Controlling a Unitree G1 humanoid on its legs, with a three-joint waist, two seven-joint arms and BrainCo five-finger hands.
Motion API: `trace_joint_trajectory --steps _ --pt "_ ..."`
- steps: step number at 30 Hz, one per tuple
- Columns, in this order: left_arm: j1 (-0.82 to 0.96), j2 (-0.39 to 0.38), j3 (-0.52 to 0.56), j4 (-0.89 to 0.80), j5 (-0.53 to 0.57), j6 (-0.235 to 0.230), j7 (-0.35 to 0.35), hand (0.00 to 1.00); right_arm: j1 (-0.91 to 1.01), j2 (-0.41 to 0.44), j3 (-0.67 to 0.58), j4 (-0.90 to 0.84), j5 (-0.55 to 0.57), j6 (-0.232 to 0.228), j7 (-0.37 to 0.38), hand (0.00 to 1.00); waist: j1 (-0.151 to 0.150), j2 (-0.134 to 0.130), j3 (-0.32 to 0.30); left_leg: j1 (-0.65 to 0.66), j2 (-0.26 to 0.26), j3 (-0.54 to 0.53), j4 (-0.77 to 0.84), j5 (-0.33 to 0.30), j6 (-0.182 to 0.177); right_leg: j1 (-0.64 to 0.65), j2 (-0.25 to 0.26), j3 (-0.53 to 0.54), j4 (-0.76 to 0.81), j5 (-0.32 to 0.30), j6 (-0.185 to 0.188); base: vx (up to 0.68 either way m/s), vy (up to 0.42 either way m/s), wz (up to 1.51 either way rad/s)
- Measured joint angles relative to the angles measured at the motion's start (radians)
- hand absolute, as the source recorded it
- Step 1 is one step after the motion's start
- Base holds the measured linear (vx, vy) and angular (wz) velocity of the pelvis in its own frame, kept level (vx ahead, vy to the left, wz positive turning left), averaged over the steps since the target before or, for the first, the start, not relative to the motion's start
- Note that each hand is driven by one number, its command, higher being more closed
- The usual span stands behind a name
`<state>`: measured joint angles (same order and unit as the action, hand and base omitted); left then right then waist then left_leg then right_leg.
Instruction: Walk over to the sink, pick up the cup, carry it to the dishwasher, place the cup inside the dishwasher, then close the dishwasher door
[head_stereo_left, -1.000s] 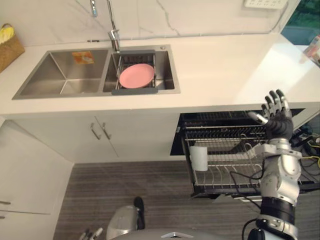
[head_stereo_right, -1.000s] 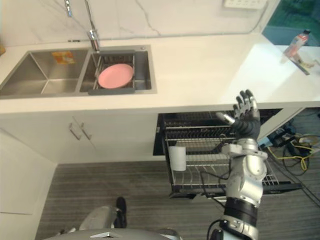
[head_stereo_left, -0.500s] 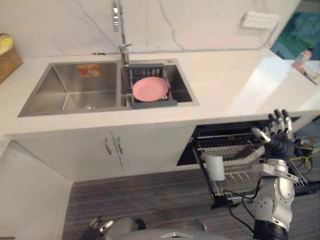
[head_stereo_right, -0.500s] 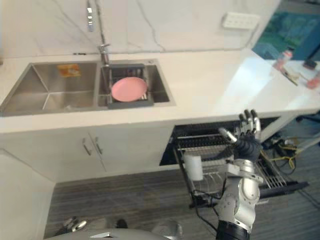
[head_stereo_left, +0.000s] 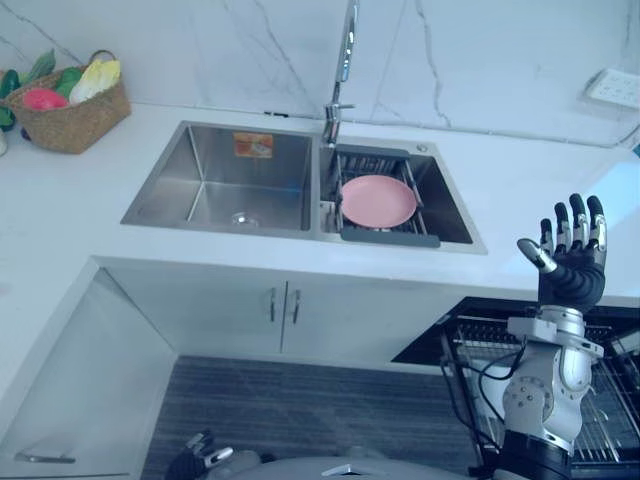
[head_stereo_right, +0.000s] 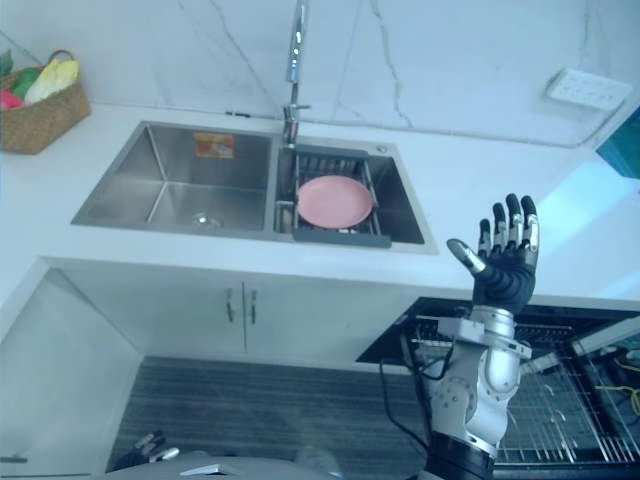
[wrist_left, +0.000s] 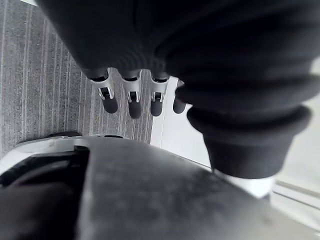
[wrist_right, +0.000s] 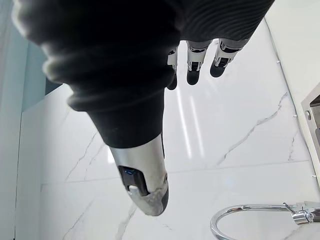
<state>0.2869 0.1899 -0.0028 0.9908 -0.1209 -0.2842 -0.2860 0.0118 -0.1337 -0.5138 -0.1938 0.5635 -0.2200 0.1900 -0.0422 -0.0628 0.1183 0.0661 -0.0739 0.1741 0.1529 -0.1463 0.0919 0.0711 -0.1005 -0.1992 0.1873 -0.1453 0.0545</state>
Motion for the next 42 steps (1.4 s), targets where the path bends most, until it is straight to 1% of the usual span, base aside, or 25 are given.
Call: trace_joint_trajectory --steps 7,10,12,13,14,15,16,17,19,21,22,23,25,27,28,31,33,34,36,37,38,39,40,41,42 --pt "0.002 -0.003 -0.009 0.001 0.040 0.000 0.026 0.00 0.051 0.002 0.004 -0.070 -0.013 -0.002 -0.028 0.00 -0.008 0.011 -0.011 0.041 -0.006 0.021 -0.064 0.023 0.001 0.004 0.007 0.040 -0.013 0.010 0.005 0.00 0.012 -0.12" --pt "0.004 -0.004 -0.022 0.002 0.050 -0.002 0.043 0.00 0.081 0.003 0.035 -0.071 -0.011 -0.002 -0.028 0.00 -0.014 0.025 -0.014 0.033 0.008 0.048 -0.029 -0.001 -0.010 -0.003 0.021 0.074 -0.005 0.008 0.003 -0.01 -0.029 -0.26" --pt "0.004 -0.019 -0.022 0.002 0.066 -0.011 0.058 0.00 0.106 0.004 0.065 -0.084 -0.008 -0.002 -0.027 0.00 -0.014 0.056 -0.010 -0.034 0.058 0.076 0.130 -0.105 -0.050 -0.018 0.054 0.102 0.039 -0.025 -0.012 -0.05 -0.065 -0.40" --pt "0.004 -0.029 -0.020 0.002 0.065 -0.011 0.062 0.00 0.111 0.005 0.075 -0.093 -0.006 -0.002 -0.027 0.00 -0.012 0.062 -0.010 -0.043 0.070 0.083 0.169 -0.126 -0.070 -0.022 0.063 0.111 0.052 -0.036 -0.019 -0.02 -0.057 -0.32" --pt "0.003 -0.034 -0.015 0.002 0.063 -0.011 0.063 0.00 0.129 0.007 0.092 -0.122 0.000 -0.003 -0.027 0.00 -0.016 0.071 -0.005 -0.086 0.098 0.091 0.298 -0.143 -0.100 -0.025 0.069 0.135 0.074 -0.053 -0.027 -0.01 -0.015 -0.18" --pt "0.003 -0.042 0.000 -0.001 0.052 -0.012 0.062 0.00 0.138 0.006 0.098 -0.141 0.002 -0.004 -0.029 0.00 -0.018 0.076 -0.002 -0.150 0.125 0.088 0.432 -0.134 -0.112 -0.035 0.070 0.136 0.097 -0.067 -0.031 -0.01 -0.015 -0.22" --pt "0.002 -0.053 0.029 -0.012 0.034 -0.014 0.065 0.00 0.144 0.007 0.102 -0.170 0.002 -0.008 -0.028 0.00 -0.016 0.075 0.011 -0.229 0.152 0.069 0.619 -0.089 -0.135 -0.032 0.068 0.158 0.122 -0.083 -0.035 -0.02 -0.010 -0.23" --pt "0.003 -0.058 0.036 -0.014 0.034 -0.013 0.067 0.00 0.143 0.007 0.102 -0.175 0.002 -0.010 -0.028 0.00 -0.014 0.080 0.012 -0.240 0.157 0.065 0.646 -0.076 -0.138 -0.031 0.068 0.163 0.122 -0.084 -0.034 0.02 0.019 -0.37" --pt "0.013 -0.075 0.047 -0.029 0.023 -0.013 0.081 0.00 0.138 0.009 0.110 -0.178 0.008 -0.040 -0.033 0.00 0.001 0.095 0.019 -0.271 0.166 0.014 0.682 -0.140 -0.153 0.000 0.067 0.200 0.115 -0.089 -0.028 0.06 0.072 -0.49" --pt "0.016 -0.080 0.051 -0.039 0.023 -0.014 0.090 0.00 0.125 0.008 0.117 -0.171 0.032 -0.044 -0.052 0.00 0.018 0.096 0.019 -0.267 0.166 -0.029 0.531 -0.157 -0.169 0.000 0.063 0.250 0.112 -0.096 -0.017 0.09 0.151 -0.80" --pt "0.021 -0.095 0.061 -0.035 0.027 -0.016 0.099 0.00 0.101 0.005 0.128 -0.150 0.038 -0.062 -0.064 0.00 0.018 0.110 0.029 -0.223 0.177 -0.051 0.351 -0.089 -0.171 0.004 0.078 0.289 0.108 -0.107 0.006 0.12 0.201 -0.89" --pt "0.027 -0.099 0.076 -0.034 0.028 -0.016 0.101 0.00 0.099 0.012 0.131 -0.135 0.039 -0.067 -0.068 0.00 0.022 0.116 0.035 -0.204 0.166 -0.036 0.330 -0.095 -0.154 0.010 0.075 0.315 0.103 -0.107 0.007 0.22 0.239 -0.90" --pt "0.029 -0.081 0.079 -0.036 0.047 -0.028 0.112 0.00 0.095 0.011 0.161 -0.133 0.039 -0.075 -0.067 0.00 0.022 0.078 0.027 -0.182 0.128 -0.004 0.299 -0.104 -0.135 0.002 0.045 0.361 0.107 -0.113 0.025 0.21 0.200 -0.46" --pt "0.027 -0.079 0.077 -0.036 0.066 -0.028 0.133 0.00 0.072 0.008 0.180 -0.131 0.039 -0.092 -0.068 0.00 0.024 0.070 0.021 -0.169 0.112 0.038 0.291 -0.112 -0.079 0.002 0.020 0.382 0.079 -0.107 0.043 0.16 0.176 -0.34" --pt "0.026 -0.079 0.076 -0.036 0.066 -0.028 0.137 0.00 0.066 0.008 0.192 -0.128 0.039 -0.092 -0.068 0.00 0.027 0.069 0.019 -0.164 0.108 0.049 0.284 -0.113 -0.072 0.001 0.013 0.383 0.072 -0.105 0.047 0.21 0.160 -0.46" --pt "0.024 -0.077 0.068 -0.036 0.069 -0.028 0.152 0.00 0.042 0.014 0.237 -0.089 0.039 -0.091 -0.067 0.00 0.033 0.066 0.010 -0.103 0.088 0.091 0.190 -0.093 -0.046 -0.026 -0.009 0.344 0.122 -0.080 0.057 0.21 0.084 -0.39" --pt "0.027 -0.072 0.040 -0.039 0.086 -0.033 0.171 0.00 0.009 0.027 0.279 -0.056 0.037 -0.097 -0.066 0.00 0.037 0.073 0.008 -0.033 0.105 0.143 0.113 -0.073 -0.044 -0.094 -0.032 0.197 0.250 -0.061 0.065 0.21 0.024 -0.55" --pt "0.026 -0.070 0.033 -0.040 0.087 -0.033 0.175 0.00 -0.002 0.027 0.293 -0.040 0.038 -0.101 -0.065 0.00 0.040 0.075 0.005 -0.020 0.113 0.161 0.104 -0.071 -0.045 -0.106 -0.040 0.140 0.266 -0.066 0.052 0.18 -0.018 -0.77" --pt "0.006 -0.060 0.017 -0.041 0.085 -0.032 0.191 0.00 -0.064 0.026 0.350 0.027 0.037 -0.123 -0.064 0.00 0.047 0.081 -0.004 -0.011 0.150 0.189 0.106 -0.071 -0.047 -0.154 -0.069 -0.059 0.230 -0.087 -0.003 0.17 -0.086 -0.68" --pt "-0.006 -0.059 0.016 -0.042 0.084 -0.032 0.191 0.00 -0.075 0.026 0.355 0.031 0.037 -0.126 -0.064 0.00 0.049 0.082 -0.003 -0.011 0.160 0.189 0.107 -0.070 -0.048 -0.161 -0.068 -0.091 0.197 -0.081 -0.012 0.15 -0.149 -0.42" --pt "-0.025 -0.051 0.006 -0.051 0.084 -0.032 0.191 0.00 -0.093 0.026 0.356 0.037 0.037 -0.137 -0.064 0.00 0.053 0.085 -0.001 -0.010 0.175 0.189 0.108 -0.068 -0.052 -0.172 -0.070 -0.130 0.112 -0.032 -0.039 0.15 -0.181 -0.31" --pt "-0.033 -0.047 0.003 -0.071 0.083 -0.032 0.191 0.00 -0.119 0.026 0.356 0.047 0.035 -0.149 -0.064 0.00 0.057 0.069 -0.001 0.008 0.183 0.191 0.110 -0.074 -0.076 -0.173 -0.076 -0.150 0.027 0.089 -0.061 0.15 -0.187 -0.32" --pt "-0.033 -0.043 0.003 -0.080 0.083 -0.033 0.191 0.00 -0.132 0.027 0.356 0.053 0.034 -0.153 -0.064 0.00 0.060 0.064 0.001 0.022 0.183 0.193 0.110 -0.084 -0.097 -0.172 -0.082 -0.152 0.000 0.184 -0.056 0.18 -0.241 -0.28" --pt "-0.043 -0.057 0.002 -0.077 0.083 -0.029 0.190 0.00 -0.145 0.018 0.353 0.058 0.025 -0.157 -0.066 0.00 0.059 0.089 0.006 0.043 0.211 0.184 0.109 -0.101 -0.129 -0.149 -0.052 -0.142 0.000 0.188 -0.006 0.14 -0.188 -0.28" --pt "-0.038 -0.073 0.020 -0.077 0.075 -0.026 0.196 0.00 -0.145 0.009 0.354 0.055 0.019 -0.157 -0.067 0.00 0.062 0.098 0.004 0.046 0.226 0.182 0.101 -0.099 -0.138 -0.147 -0.031 -0.136 -0.013 0.188 -0.011 0.14 -0.202 -0.26"
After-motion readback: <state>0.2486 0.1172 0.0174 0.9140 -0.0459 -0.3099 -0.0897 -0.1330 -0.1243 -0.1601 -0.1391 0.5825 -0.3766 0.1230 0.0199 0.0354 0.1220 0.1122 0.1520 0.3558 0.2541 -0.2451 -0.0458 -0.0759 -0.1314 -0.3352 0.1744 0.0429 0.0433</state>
